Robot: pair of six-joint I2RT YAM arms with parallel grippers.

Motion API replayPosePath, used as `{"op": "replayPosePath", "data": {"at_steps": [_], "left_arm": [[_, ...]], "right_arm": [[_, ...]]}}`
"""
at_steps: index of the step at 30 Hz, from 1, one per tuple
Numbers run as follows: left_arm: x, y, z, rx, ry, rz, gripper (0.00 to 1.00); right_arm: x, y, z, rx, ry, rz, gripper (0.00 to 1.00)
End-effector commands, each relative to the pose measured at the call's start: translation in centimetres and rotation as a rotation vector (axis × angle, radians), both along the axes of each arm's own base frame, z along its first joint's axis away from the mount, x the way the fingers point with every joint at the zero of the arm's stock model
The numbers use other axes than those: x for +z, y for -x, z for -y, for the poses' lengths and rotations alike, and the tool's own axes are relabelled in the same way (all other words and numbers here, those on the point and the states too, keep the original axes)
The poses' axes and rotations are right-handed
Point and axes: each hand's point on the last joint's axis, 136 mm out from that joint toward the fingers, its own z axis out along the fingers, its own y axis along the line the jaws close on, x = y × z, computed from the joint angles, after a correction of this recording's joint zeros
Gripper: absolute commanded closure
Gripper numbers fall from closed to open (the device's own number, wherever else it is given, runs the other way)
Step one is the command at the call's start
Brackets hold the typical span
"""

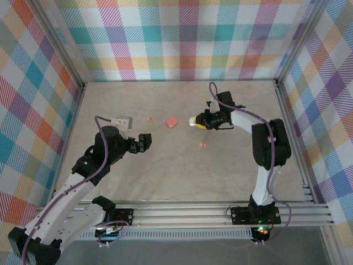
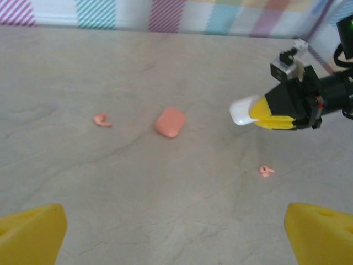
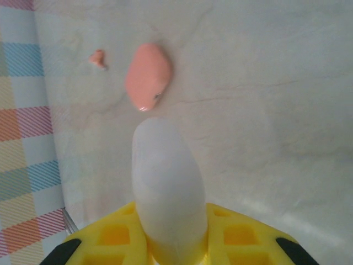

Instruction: Insert wireless bluetooth earbuds into charging case

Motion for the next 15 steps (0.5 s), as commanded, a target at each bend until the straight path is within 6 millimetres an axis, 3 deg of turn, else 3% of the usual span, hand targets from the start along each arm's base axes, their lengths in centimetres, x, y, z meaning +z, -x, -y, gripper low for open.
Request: {"op": "replayPosePath", "data": {"at_steps": [1,6,15], "left_arm": [[-0.8,-0.8,-0.5,0.046,0.003,-0.045,0.00],[-1.7,-1.3,0.5,-0.027,-0.041,-0.079,0.00],[-4.2,-2.9,1.5,-0.054,-0.043,-0.141,0.00]], "right_arm": [[-0.8,-1.3,0.5,0.010,-0.020,-0.027,1.00],[-3.2,-2.4,1.0,0.035,0.026,-0.111,1.00],[-5.2,-3.5,1.6,0.031,0.062,-0.170,0.99]]}}
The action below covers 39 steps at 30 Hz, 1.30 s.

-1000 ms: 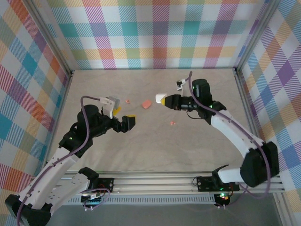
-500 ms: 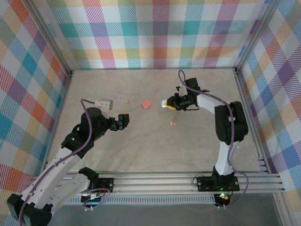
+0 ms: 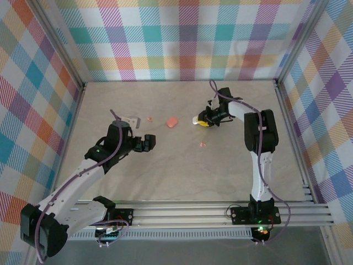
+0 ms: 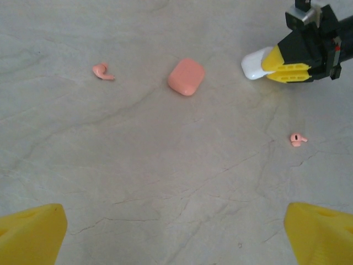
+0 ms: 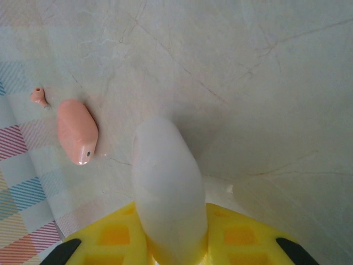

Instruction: Insert wireless bluetooth earbuds into charging case

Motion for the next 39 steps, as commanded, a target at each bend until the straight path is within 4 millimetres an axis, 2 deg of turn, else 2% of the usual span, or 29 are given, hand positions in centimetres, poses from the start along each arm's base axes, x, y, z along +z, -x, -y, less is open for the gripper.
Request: {"op": "replayPosePath", "data": {"at_steps": [1,4,7,13,20,23,25,27,29,35,39], "left_arm": [[1.5,-1.2,0.6,-0.023,0.024,0.036,0.00],[1.4,-1.4,0.8,-0.030,0.022,0.031,0.00],[1.3,-1.6,0.8,-0.030,0.016,0.028,0.00],[1.0,-1.5,0.8,-0.032,0.020,0.014,0.00],[0.7,-0.8,0.1,-0.011,-0.009,-0.024,0.00],[0.6,-0.3,-0.5,0.006,-0.019,-0.034,0.00],[0.5,0.1,-1.1,0.029,-0.029,-0.037,0.00],[0.5,0.3,-1.9,0.061,-0.048,-0.037,0.00],[0.2,0.7,-2.8,0.093,-0.079,-0.044,0.00],[-0.2,1.7,-3.9,0.130,-0.103,-0.063,0.00],[-0.2,2.1,-4.6,0.180,-0.082,-0.058,0.00]], "right_arm": [[-1.1,0.5,0.3,0.019,0.019,-0.056,0.97],[-1.4,0.4,0.7,0.015,0.057,-0.067,0.83],[-1.2,0.3,1.6,0.003,0.117,-0.052,0.74],[1.1,0.2,2.7,0.001,0.189,-0.003,0.58],[3.5,0.5,3.9,-0.004,0.265,0.044,0.49],[4.6,0.9,3.7,0.010,0.305,0.085,0.46],[5.2,1.3,2.7,0.045,0.330,0.125,0.42],[5.6,1.7,0.9,0.110,0.338,0.175,0.35],[5.8,2.0,-1.3,0.186,0.362,0.224,0.34],[4.2,1.3,-7.0,0.366,0.487,0.323,0.29],[3.2,0.3,-10.0,0.458,0.573,0.390,0.25]]}}
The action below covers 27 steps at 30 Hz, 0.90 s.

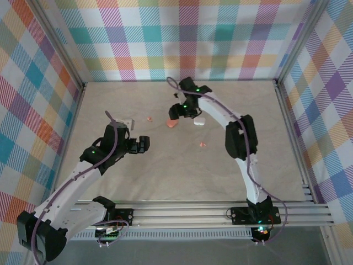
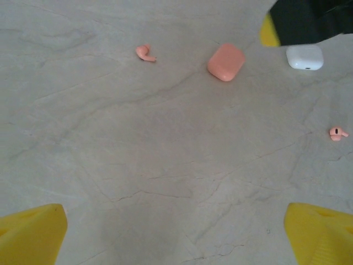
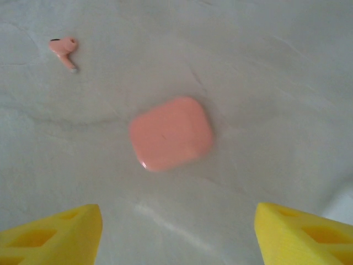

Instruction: Insert wireless bluetooth earbuds into charging case

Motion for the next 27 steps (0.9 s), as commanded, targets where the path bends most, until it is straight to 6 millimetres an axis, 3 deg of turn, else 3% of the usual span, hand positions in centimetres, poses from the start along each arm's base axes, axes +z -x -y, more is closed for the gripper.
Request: {"op": "replayPosePath", "data": {"at_steps": [1,7,11,27], "left_arm": [[-0.6,0.8,-1.5,0.070,0.000,-0.019,0.00],[-1.1,1.3,-1.4,0.063,0.020,-0.010,0.00],[-1.4,1.1,-1.7,0.070,0.000,-0.018,0.00],[-2.2,1.0,-0.5,0.017,0.006,-0.067,0.00]], "right_arm": [[-2.5,-0.1,0.4,0.076,0.176,0.017,0.23],[-3.8,-0.8,-1.3,0.173,0.245,0.066,0.13],[-4.9,-0.8,-1.4,0.213,0.296,0.089,0.10],[-8.0,0.7,-4.9,0.326,0.246,0.077,0.13]]}}
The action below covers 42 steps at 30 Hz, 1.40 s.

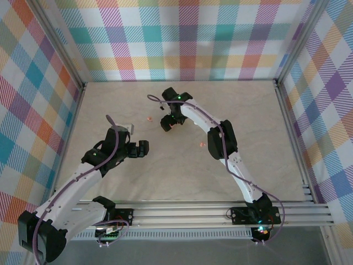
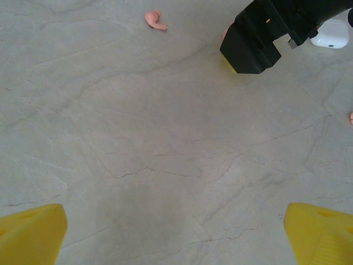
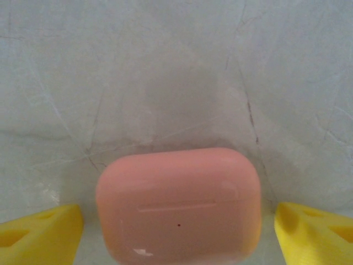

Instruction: Insert wireless bluetooth earbuds into charging case

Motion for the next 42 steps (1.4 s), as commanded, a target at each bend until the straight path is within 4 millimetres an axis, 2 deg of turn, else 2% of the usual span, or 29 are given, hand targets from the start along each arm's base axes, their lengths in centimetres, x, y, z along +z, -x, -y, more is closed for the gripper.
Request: {"op": "replayPosePath", "data": {"at_steps": [1,4,9,13,16,20,24,28,30,36,40,42], "left_arm": [[0.4,0.0,-0.1,-0.002,0.009,-0.004,0.00],[0.5,0.4,0.6,-0.051,0.026,-0.010,0.01],[0.9,1.1,2.1,-0.133,0.079,-0.026,0.07],[1.0,1.4,3.5,-0.187,0.135,-0.031,0.05],[1.0,1.3,3.4,-0.169,0.144,-0.048,0.04],[1.1,2.2,4.0,-0.225,0.154,-0.065,0.05],[1.5,2.9,5.3,-0.280,0.245,-0.038,0.06],[3.1,3.5,7.0,-0.352,0.377,0.059,0.09],[3.9,3.8,7.2,-0.371,0.408,0.105,0.10],[8.0,3.7,7.8,-0.429,0.484,0.332,0.11],[10.0,3.1,8.7,-0.467,0.521,0.478,0.16],[10.9,2.9,9.8,-0.515,0.493,0.542,0.19]], "right_arm": [[-1.3,1.1,-2.1,0.056,-0.047,-0.035,0.15],[-1.3,1.8,-3.1,0.067,-0.097,-0.073,0.25],[-1.3,2.7,-3.1,0.038,-0.106,-0.113,0.40],[-0.6,3.9,-3.5,0.016,-0.158,-0.159,0.43],[0.3,4.9,-3.3,-0.013,-0.193,-0.180,0.44],[1.7,6.5,-2.1,-0.075,-0.219,-0.192,0.45],[3.8,8.2,-1.1,-0.153,-0.294,-0.192,0.45],[6.7,10.4,-1.0,-0.226,-0.427,-0.221,0.45],[9.0,11.2,-1.1,-0.252,-0.522,-0.218,0.45],[16.8,13.1,0.0,-0.371,-0.798,-0.172,0.45],[21.4,14.5,1.1,-0.439,-0.929,-0.127,0.45],[23.7,15.1,1.7,-0.477,-0.986,-0.111,0.45]]}}
